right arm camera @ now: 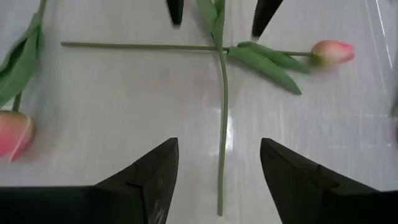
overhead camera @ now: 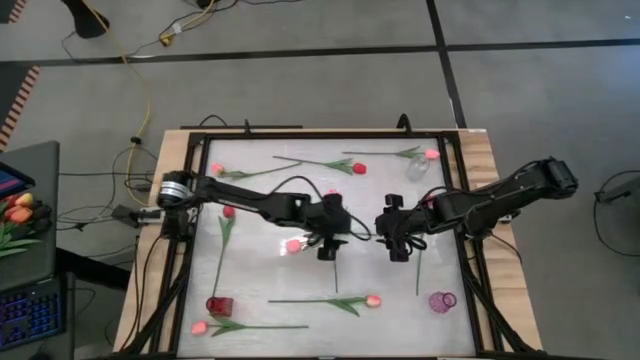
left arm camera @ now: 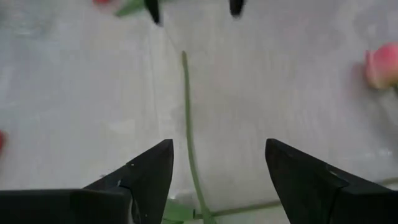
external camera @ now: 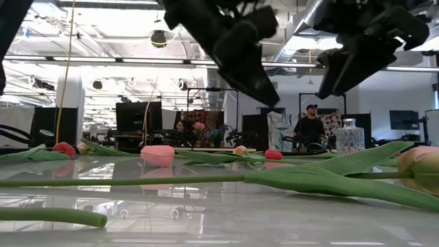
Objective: Sort flowers into vase by color
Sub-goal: Put the pink flower in the transparent vase
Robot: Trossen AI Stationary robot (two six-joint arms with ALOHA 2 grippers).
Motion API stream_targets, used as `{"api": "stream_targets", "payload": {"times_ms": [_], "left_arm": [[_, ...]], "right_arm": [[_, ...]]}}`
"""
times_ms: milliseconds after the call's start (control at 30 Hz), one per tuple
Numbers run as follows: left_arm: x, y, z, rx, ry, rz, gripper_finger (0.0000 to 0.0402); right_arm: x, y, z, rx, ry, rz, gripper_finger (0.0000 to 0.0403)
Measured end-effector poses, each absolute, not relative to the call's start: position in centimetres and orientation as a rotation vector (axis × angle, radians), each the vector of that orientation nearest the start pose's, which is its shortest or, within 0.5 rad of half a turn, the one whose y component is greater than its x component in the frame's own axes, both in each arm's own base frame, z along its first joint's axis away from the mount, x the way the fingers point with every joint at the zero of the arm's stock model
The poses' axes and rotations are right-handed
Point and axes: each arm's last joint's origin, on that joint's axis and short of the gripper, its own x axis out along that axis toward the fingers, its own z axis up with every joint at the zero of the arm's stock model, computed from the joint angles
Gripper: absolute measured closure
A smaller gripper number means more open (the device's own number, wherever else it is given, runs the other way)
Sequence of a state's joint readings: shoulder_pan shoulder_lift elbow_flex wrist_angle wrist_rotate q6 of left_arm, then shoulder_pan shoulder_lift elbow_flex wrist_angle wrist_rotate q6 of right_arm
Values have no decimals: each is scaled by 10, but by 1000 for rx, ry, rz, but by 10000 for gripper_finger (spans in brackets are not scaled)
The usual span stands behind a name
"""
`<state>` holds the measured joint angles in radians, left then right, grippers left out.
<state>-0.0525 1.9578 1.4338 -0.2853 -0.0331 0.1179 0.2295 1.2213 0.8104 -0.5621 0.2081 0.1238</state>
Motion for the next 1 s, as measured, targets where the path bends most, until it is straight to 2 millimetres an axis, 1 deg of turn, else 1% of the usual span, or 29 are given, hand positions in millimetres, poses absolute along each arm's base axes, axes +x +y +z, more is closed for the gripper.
{"api": "stream_targets", "payload": {"times_ms": [100,200,300,467,633,700,767,900,1000], "left_arm": [[439,-22,192,165,853,-74,157],[446,-20,175,154,899,-74,157],[450,-18,163,153,923,-66,157],[448,-14,158,173,940,-17,157],[446,-4,155,135,965,-10,160],[448,-2,148,124,978,-4,167],[446,-2,136,112,1024,-11,180],[449,-2,132,99,1019,-10,212],[448,-3,132,97,1025,-6,243]], "right_arm": [[226,47,228,-101,967,-40,149],[225,47,228,-100,975,-39,149],[225,46,227,-101,985,-40,149],[225,46,227,-102,987,-42,149],[225,46,227,-99,984,-46,149],[225,46,227,-90,984,-51,149],[225,46,227,-81,985,-56,149],[225,46,227,-81,985,-57,149],[225,46,227,-81,984,-57,149]]}}
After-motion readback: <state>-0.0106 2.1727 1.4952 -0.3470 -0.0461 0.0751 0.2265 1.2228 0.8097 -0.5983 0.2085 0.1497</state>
